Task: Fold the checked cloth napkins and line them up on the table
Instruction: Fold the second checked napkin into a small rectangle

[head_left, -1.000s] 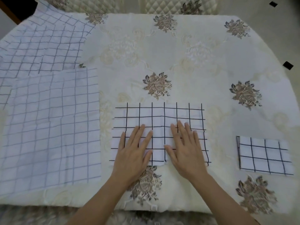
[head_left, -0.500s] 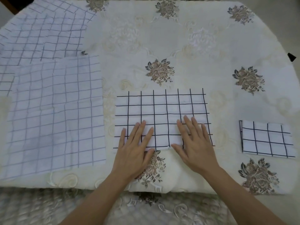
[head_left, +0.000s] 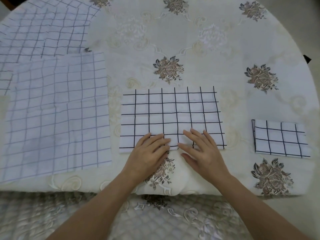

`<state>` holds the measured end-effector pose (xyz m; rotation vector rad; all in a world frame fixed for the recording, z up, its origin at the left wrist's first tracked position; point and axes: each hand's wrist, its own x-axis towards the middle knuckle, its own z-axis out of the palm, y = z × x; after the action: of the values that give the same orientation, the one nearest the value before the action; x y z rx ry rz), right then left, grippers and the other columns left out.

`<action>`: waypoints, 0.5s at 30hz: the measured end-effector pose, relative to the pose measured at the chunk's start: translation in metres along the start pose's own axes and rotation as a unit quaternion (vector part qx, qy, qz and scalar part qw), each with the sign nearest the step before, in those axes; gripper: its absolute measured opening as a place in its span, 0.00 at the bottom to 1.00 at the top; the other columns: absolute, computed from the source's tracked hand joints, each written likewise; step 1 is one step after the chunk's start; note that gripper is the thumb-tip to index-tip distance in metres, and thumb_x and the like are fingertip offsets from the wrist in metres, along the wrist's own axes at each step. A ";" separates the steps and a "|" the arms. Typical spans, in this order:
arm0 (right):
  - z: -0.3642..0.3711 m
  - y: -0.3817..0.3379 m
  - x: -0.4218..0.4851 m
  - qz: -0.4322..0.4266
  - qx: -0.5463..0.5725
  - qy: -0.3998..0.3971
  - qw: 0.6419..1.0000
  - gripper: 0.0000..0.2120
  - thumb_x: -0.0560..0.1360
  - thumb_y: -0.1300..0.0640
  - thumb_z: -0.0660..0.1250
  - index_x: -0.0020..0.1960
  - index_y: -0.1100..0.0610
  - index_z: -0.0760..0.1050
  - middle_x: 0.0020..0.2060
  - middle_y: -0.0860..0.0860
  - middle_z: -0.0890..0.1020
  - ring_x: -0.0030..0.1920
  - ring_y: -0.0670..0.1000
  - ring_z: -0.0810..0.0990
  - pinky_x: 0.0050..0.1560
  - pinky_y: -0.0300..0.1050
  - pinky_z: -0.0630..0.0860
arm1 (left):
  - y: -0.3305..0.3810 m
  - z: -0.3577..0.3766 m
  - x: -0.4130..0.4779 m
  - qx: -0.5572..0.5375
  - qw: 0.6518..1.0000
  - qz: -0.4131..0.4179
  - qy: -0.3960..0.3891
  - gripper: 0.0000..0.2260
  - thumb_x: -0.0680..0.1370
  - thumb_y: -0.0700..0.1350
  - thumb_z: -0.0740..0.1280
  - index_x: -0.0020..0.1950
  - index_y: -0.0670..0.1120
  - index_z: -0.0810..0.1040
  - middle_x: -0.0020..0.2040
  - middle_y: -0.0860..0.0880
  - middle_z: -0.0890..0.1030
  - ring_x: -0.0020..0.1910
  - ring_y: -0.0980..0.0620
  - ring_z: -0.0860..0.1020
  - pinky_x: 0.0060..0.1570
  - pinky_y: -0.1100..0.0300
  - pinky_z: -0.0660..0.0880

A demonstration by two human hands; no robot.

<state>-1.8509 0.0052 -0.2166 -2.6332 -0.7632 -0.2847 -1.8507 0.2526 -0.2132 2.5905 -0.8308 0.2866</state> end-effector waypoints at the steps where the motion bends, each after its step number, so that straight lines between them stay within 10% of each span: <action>1: 0.002 0.000 -0.001 0.002 0.005 0.004 1.000 0.12 0.80 0.52 0.69 0.62 0.51 0.82 0.71 0.54 0.74 0.73 0.57 0.71 0.71 0.64 0.66 | -0.001 0.002 -0.001 -0.008 1.000 -0.005 0.009 0.09 0.81 0.48 0.67 0.57 0.47 0.83 0.64 0.51 0.81 0.67 0.49 0.77 0.65 0.43 0.72; 15: 0.008 0.004 -0.001 -0.006 0.016 0.043 0.999 0.11 0.81 0.49 0.67 0.58 0.52 0.84 0.63 0.49 0.81 0.68 0.56 0.76 0.68 0.58 0.71 | -0.003 0.012 -0.004 -0.061 0.995 -0.020 0.074 0.08 0.82 0.44 0.65 0.52 0.44 0.84 0.58 0.50 0.84 0.64 0.49 0.79 0.66 0.44 0.73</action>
<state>-1.8489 0.0052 -0.2255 -2.5691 -0.7483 -0.3824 -1.8512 0.2516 -0.2261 2.4351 -0.7198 0.3984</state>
